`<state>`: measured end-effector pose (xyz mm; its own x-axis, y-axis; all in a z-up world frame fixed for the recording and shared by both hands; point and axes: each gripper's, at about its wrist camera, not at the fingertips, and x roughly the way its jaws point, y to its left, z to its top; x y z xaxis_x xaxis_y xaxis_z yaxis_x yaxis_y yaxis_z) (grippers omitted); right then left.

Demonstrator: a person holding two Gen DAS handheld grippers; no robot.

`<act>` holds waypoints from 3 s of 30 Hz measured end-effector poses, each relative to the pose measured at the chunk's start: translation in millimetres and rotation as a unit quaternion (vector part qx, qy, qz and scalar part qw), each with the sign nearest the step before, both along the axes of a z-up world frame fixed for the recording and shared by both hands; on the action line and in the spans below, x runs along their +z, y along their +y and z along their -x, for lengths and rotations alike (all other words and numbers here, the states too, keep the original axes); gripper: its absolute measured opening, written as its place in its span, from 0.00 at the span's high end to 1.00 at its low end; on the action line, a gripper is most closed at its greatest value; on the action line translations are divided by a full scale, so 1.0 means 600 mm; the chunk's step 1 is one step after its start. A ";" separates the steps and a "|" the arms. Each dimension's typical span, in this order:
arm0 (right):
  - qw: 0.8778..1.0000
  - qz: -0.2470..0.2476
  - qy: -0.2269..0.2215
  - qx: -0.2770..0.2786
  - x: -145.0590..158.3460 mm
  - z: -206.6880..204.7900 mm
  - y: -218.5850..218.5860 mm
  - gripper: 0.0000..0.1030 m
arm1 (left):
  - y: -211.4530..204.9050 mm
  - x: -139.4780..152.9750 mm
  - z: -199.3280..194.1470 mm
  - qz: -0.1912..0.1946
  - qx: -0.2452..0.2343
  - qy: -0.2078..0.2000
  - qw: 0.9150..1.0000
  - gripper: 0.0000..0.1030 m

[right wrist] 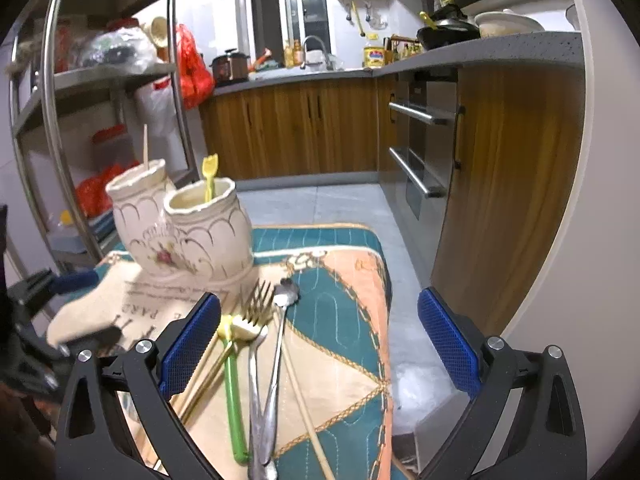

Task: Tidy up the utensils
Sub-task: 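Move both open tools back toward the utensils on the cloth, then grasp another chopstick with the left tool while the right grasps the gold fork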

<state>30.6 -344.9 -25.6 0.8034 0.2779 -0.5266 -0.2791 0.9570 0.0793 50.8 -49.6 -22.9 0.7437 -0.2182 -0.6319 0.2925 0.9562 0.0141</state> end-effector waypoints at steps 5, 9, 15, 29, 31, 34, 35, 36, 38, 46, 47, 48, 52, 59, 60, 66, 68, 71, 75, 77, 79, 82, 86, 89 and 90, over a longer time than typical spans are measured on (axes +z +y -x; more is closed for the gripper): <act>1.000 0.004 0.017 0.009 -0.014 -0.003 0.011 0.05 | -0.013 -0.033 -0.008 -0.012 0.011 0.043 0.999 0.06; 1.000 0.003 0.028 0.009 -0.024 -0.007 0.012 0.05 | -0.020 -0.042 -0.010 -0.023 0.021 0.065 0.997 0.14; 0.999 0.004 0.034 0.004 -0.026 -0.009 0.014 0.05 | -0.048 -0.050 -0.012 -0.028 0.005 0.091 0.995 0.35; 0.995 0.059 0.073 0.040 -0.045 -0.003 0.054 0.07 | -0.075 -0.046 -0.025 -0.053 -0.015 0.098 0.994 0.89; 0.994 0.053 0.083 0.045 -0.049 -0.004 0.058 0.12 | -0.066 -0.044 -0.025 -0.052 -0.019 0.100 0.993 0.91; 0.992 0.043 0.104 0.051 -0.055 -0.010 0.068 0.30 | -0.052 -0.041 -0.026 -0.053 -0.023 0.103 0.993 0.94; 0.991 0.040 0.111 0.055 -0.058 -0.011 0.074 0.32 | -0.045 -0.041 -0.025 -0.056 -0.026 0.104 0.993 0.94; 0.991 0.038 0.116 0.059 -0.059 -0.012 0.079 0.35 | -0.041 -0.040 -0.025 -0.058 -0.027 0.103 0.993 0.94; 0.989 0.040 0.123 0.068 -0.063 -0.012 0.093 0.39 | -0.025 -0.039 -0.021 -0.060 -0.028 0.103 0.992 0.94; 0.986 0.046 0.144 0.068 -0.076 -0.025 0.124 0.61 | 0.004 -0.040 -0.010 -0.048 -0.035 0.104 0.993 0.94; 0.986 0.048 0.145 0.064 -0.075 -0.027 0.125 0.63 | 0.009 -0.037 -0.006 -0.045 -0.035 0.104 0.993 0.94; 0.986 0.049 0.145 0.061 -0.075 -0.028 0.124 0.67 | 0.010 -0.038 -0.008 -0.042 -0.036 0.104 0.993 0.94; 0.987 0.057 0.142 0.057 -0.069 -0.027 0.125 0.73 | 0.008 -0.039 -0.011 -0.038 -0.039 0.103 0.993 0.94; 0.984 0.068 0.155 0.065 -0.077 -0.029 0.135 0.76 | 0.012 -0.039 -0.011 -0.030 -0.043 0.107 0.993 0.94; 0.983 0.066 0.158 0.066 -0.079 -0.031 0.136 0.78 | 0.013 -0.040 -0.011 -0.029 -0.044 0.108 0.993 0.94; 0.983 0.061 0.159 0.070 -0.078 -0.030 0.137 0.87 | 0.016 -0.041 -0.020 -0.014 -0.044 0.115 0.992 0.94; 0.983 0.059 0.157 0.073 -0.076 -0.029 0.138 0.90 | 0.013 -0.040 -0.021 -0.016 -0.045 0.117 0.992 0.94; 0.983 0.059 0.154 0.078 -0.075 -0.026 0.141 0.91 | 0.010 -0.039 -0.023 -0.020 -0.046 0.118 0.992 0.94; 0.984 0.056 0.147 0.081 -0.069 -0.019 0.139 0.91 | 0.009 -0.039 -0.026 -0.023 -0.048 0.122 0.991 0.94; 0.985 0.052 0.141 0.086 -0.063 -0.015 0.138 0.92 | 0.007 -0.040 -0.029 -0.025 -0.050 0.123 0.991 0.94; 0.986 0.044 0.136 0.088 -0.057 -0.011 0.135 0.94 | 0.007 -0.040 -0.032 -0.024 -0.050 0.126 0.991 0.94; 0.987 0.045 0.122 0.090 -0.048 -0.004 0.133 0.94 | 0.006 -0.040 -0.033 -0.027 -0.051 0.125 0.990 0.94; 0.988 0.039 0.117 0.091 -0.048 -0.003 0.132 0.94 | 0.005 -0.041 -0.031 -0.030 -0.052 0.121 0.991 0.94; 0.990 0.027 0.098 0.100 -0.040 0.007 0.131 0.94 | 0.006 -0.042 -0.027 -0.027 -0.057 0.114 0.991 0.94; 0.990 0.022 0.088 0.104 -0.035 0.011 0.131 0.94 | 0.010 -0.040 -0.026 -0.018 -0.060 0.111 0.992 0.94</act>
<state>24.2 -266.4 -46.5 0.6251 0.4010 -0.6696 -0.4564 0.8838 0.1032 66.4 -43.8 -46.7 0.5555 -0.2705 -0.7862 0.4032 0.9146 -0.0298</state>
